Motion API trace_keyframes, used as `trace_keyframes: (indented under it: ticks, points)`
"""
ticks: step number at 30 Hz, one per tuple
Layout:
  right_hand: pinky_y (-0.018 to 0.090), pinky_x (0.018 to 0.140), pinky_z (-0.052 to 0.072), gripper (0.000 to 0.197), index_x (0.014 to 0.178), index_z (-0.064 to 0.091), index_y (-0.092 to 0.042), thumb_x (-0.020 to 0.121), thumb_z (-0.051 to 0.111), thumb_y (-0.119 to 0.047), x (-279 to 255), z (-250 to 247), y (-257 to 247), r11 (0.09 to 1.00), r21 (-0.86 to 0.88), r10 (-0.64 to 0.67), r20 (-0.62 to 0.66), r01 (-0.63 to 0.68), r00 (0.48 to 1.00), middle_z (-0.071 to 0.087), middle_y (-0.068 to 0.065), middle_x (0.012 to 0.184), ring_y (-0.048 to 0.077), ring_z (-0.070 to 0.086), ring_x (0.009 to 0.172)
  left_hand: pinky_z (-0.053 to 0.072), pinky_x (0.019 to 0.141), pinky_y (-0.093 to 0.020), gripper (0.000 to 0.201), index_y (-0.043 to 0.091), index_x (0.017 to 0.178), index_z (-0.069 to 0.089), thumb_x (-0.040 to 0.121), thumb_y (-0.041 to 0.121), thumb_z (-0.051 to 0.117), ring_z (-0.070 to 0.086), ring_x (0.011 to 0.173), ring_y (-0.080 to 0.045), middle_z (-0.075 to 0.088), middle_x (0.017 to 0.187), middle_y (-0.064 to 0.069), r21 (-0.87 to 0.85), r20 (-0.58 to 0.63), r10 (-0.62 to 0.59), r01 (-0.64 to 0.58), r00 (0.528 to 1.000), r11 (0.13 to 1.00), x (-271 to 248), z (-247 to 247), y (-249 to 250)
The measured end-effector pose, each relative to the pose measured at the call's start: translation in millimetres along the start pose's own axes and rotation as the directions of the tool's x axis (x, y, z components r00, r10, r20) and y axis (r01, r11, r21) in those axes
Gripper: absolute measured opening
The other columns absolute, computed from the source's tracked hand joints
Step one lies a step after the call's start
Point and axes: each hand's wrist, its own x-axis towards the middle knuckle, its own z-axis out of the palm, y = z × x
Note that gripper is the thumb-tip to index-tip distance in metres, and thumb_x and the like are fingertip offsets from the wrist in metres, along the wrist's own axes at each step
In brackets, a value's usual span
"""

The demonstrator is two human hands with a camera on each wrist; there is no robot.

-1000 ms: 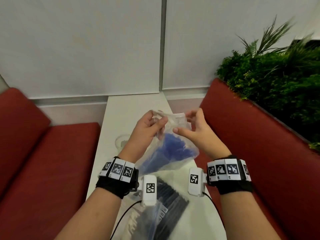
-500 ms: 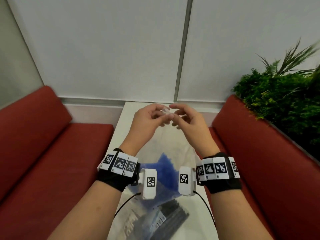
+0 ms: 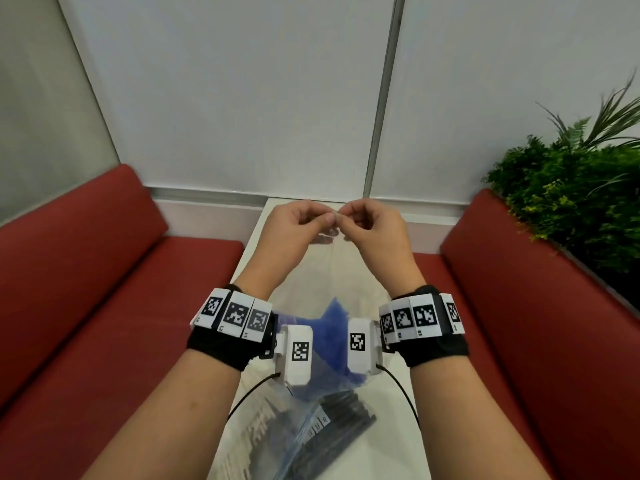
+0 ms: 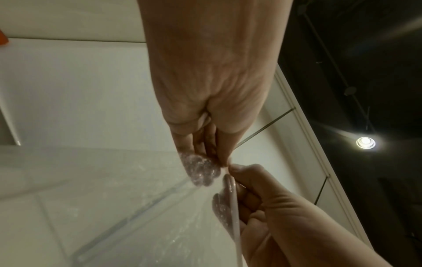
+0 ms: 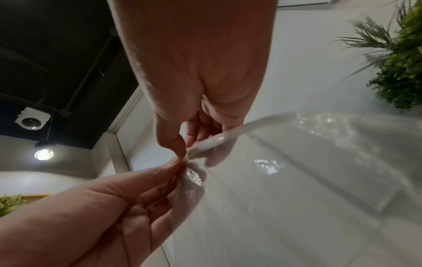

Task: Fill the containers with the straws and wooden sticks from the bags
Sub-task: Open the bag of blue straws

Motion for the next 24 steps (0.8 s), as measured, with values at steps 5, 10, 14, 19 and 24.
trace_keyframes:
  ticks: [5, 10, 14, 19, 24]
  points:
    - [0.016, 0.064, 0.048, 0.009, 0.079, 0.072, -0.025, 0.088, 0.074, -0.027, -3.5, -1.7, -2.3, 1.0, 0.003, -0.001, -0.018, 0.001, 1.0, 0.069, -0.014, 0.069, 0.0, 0.061, 0.066, 0.057, 0.077, -0.028, 0.008, 0.013, 0.092, 0.076, 0.086, 0.013, 0.07, 0.072, 0.085, -0.019, 0.075, 0.085, -0.004, 0.108, -0.06, 0.068, -0.061, 0.996, 0.992, -0.2, 0.8, 6.4]
    - [0.027, 0.058, 0.043, 0.02, 0.069, 0.055, -0.015, 0.079, 0.068, -0.024, -3.1, 2.7, 0.9, 0.99, -0.137, 0.028, -0.046, -0.034, 0.999, 0.056, -0.009, 0.062, 0.012, 0.054, 0.058, 0.057, 0.087, -0.035, 0.009, 0.015, 0.089, 0.078, 0.085, 0.014, 0.07, 0.072, 0.087, -0.02, 0.076, 0.085, -0.001, 0.124, -0.211, 0.105, -0.079, 0.972, 0.989, 3.3, 7.4, 13.2]
    - [0.033, 0.069, 0.051, 0.035, 0.065, 0.063, -0.011, 0.091, 0.07, -0.033, -14.1, -12.8, 13.7, 0.976, -0.163, 0.167, 0.123, -0.146, 0.978, 0.074, 0.001, 0.072, 0.018, 0.072, 0.07, 0.057, 0.085, -0.032, 0.009, 0.01, 0.09, 0.077, 0.087, 0.011, 0.068, 0.071, 0.085, -0.025, 0.075, 0.084, -0.01, 0.089, -0.253, 0.101, -0.081, 0.962, 0.993, 10.4, -7.1, 19.1]
    - [0.019, 0.068, 0.05, 0.018, 0.088, 0.07, -0.033, 0.087, 0.073, -0.05, -7.3, -17.5, 7.4, 0.977, -0.201, 0.087, 0.08, -0.069, 0.993, 0.071, -0.011, 0.084, 0.005, 0.067, 0.077, 0.055, 0.087, -0.03, 0.011, 0.001, 0.093, 0.074, 0.088, 0.006, 0.066, 0.07, 0.084, -0.021, 0.074, 0.086, -0.013, 0.087, -0.029, 0.029, -0.026, 0.999, 0.996, 6.8, -1.6, 17.0]
    - [0.037, 0.075, 0.055, 0.021, 0.082, 0.073, -0.023, 0.095, 0.066, -0.038, -0.9, -5.0, -1.2, 0.98, -0.198, 0.01, 0.045, -0.001, 0.999, 0.071, -0.006, 0.077, 0.016, 0.069, 0.079, 0.055, 0.091, -0.036, 0.012, 0.004, 0.088, 0.074, 0.089, 0.009, 0.064, 0.071, 0.087, -0.023, 0.074, 0.082, -0.011, 0.159, -0.03, 0.063, -0.058, 0.998, 0.986, 8.2, 5.1, 19.2]
